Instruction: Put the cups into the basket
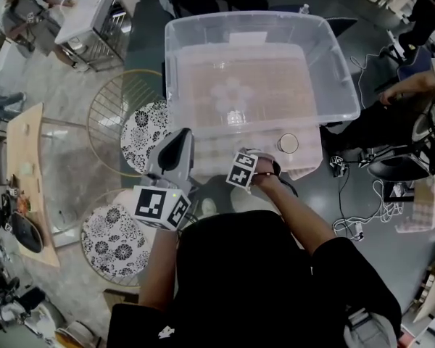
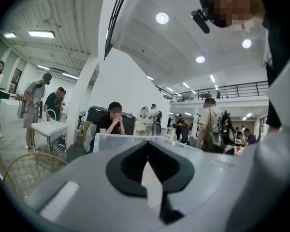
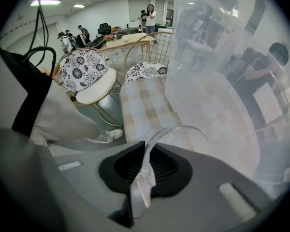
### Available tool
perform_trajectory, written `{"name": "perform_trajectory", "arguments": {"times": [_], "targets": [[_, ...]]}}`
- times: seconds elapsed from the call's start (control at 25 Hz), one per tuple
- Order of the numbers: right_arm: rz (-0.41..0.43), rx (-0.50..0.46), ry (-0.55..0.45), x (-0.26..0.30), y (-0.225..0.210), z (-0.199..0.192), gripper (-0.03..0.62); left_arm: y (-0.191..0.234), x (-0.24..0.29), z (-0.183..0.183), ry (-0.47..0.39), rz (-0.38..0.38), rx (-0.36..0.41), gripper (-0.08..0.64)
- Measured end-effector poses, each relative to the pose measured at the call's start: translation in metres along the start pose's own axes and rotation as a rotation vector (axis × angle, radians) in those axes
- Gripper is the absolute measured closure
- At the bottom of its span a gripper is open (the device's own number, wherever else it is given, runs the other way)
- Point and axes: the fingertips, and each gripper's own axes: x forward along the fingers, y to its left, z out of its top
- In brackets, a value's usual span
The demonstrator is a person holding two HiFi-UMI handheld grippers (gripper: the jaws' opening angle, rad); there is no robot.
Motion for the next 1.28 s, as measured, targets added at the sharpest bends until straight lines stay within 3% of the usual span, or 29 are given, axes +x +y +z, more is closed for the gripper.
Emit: {"name": "perform_trajectory", "arguments": {"times": [0.6, 0.88, 1.28], "targets": [[-0.022, 0.052, -0.180, -0.109, 0.006, 0.021, 0.558, -0.004, 0.016, -0.001, -0.006, -0.040, -0.051, 0.552], [-0.009, 0.031, -0.295, -0.170, 0.014, 0.032, 0.558, -0.011, 0.030, -0.003, -0.004, -0.070, -0.061, 0.552], [-0.033, 0.045, -0.408, -0.252, -0.004, 0.043, 0.557, -0.027, 0.047, -0.003, -0.004, -0.108, -0.060, 0.552]]}}
